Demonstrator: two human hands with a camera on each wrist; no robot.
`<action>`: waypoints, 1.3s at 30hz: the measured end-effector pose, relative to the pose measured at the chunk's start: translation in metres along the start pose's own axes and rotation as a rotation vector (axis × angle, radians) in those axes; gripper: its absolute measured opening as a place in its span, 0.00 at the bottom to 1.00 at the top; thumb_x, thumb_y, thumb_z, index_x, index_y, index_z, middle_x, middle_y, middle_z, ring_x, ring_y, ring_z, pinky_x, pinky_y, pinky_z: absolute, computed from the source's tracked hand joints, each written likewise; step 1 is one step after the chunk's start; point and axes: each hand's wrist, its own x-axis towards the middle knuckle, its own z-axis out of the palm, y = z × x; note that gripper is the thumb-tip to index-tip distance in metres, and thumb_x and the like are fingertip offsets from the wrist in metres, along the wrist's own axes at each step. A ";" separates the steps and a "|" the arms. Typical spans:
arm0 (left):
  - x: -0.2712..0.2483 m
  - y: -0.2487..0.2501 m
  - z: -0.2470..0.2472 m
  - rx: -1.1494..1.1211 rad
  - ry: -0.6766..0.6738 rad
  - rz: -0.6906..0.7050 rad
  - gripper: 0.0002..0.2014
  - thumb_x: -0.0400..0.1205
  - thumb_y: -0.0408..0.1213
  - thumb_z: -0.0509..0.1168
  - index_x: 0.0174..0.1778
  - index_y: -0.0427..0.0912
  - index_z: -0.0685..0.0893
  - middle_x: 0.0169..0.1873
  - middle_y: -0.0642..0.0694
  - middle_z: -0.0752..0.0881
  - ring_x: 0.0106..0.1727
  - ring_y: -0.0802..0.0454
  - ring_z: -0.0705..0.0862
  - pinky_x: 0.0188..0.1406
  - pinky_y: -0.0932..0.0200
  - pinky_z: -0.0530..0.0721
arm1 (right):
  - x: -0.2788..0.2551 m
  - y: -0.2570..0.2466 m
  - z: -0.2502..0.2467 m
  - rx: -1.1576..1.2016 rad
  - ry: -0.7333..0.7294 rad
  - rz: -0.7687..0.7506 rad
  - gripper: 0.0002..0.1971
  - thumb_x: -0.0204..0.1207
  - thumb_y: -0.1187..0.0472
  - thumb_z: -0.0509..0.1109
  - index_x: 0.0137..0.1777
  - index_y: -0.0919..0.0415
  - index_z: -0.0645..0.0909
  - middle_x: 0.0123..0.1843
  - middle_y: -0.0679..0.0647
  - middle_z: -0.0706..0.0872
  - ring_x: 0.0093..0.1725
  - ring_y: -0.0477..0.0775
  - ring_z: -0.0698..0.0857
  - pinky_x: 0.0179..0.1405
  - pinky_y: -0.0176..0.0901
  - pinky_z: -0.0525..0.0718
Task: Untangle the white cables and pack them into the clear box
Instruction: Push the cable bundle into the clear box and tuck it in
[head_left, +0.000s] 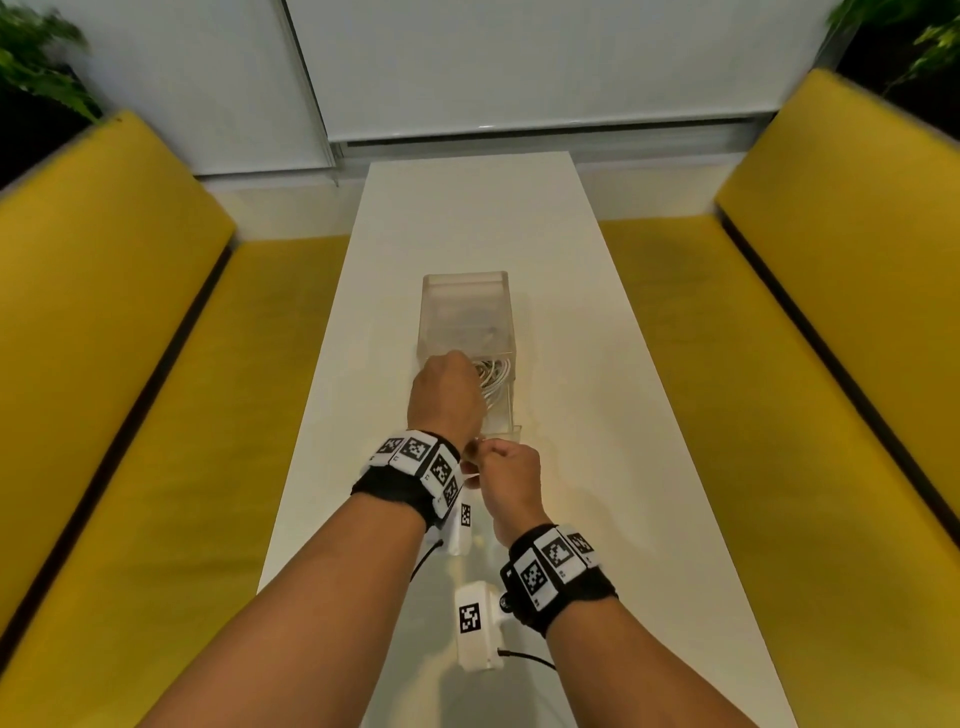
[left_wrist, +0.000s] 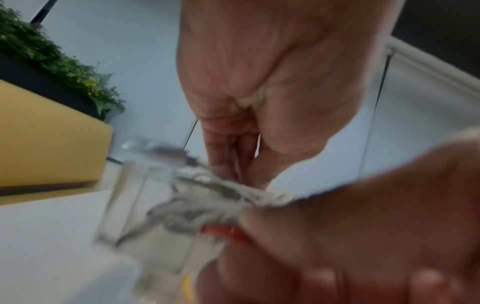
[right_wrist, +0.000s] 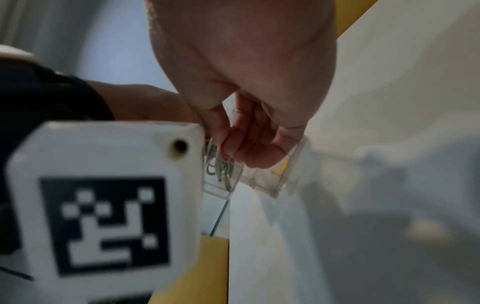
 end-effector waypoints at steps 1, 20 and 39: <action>0.001 -0.002 0.003 -0.024 0.017 -0.010 0.11 0.80 0.25 0.64 0.46 0.37 0.92 0.44 0.38 0.91 0.45 0.39 0.89 0.40 0.54 0.84 | 0.000 -0.001 0.000 0.000 0.001 0.000 0.11 0.78 0.71 0.70 0.36 0.67 0.90 0.35 0.56 0.90 0.34 0.53 0.84 0.34 0.44 0.83; -0.005 -0.002 -0.007 0.132 -0.103 0.124 0.10 0.76 0.21 0.62 0.35 0.38 0.83 0.35 0.40 0.85 0.39 0.40 0.84 0.38 0.53 0.76 | 0.002 -0.006 -0.001 -0.040 -0.004 0.002 0.14 0.77 0.74 0.65 0.35 0.66 0.88 0.37 0.61 0.89 0.36 0.55 0.84 0.34 0.44 0.83; -0.001 -0.033 0.005 0.303 -0.172 0.387 0.17 0.78 0.30 0.73 0.62 0.42 0.84 0.57 0.44 0.84 0.56 0.42 0.84 0.44 0.54 0.80 | 0.010 -0.002 -0.009 -0.058 -0.040 -0.027 0.11 0.79 0.64 0.73 0.42 0.72 0.90 0.39 0.58 0.90 0.37 0.51 0.85 0.36 0.42 0.83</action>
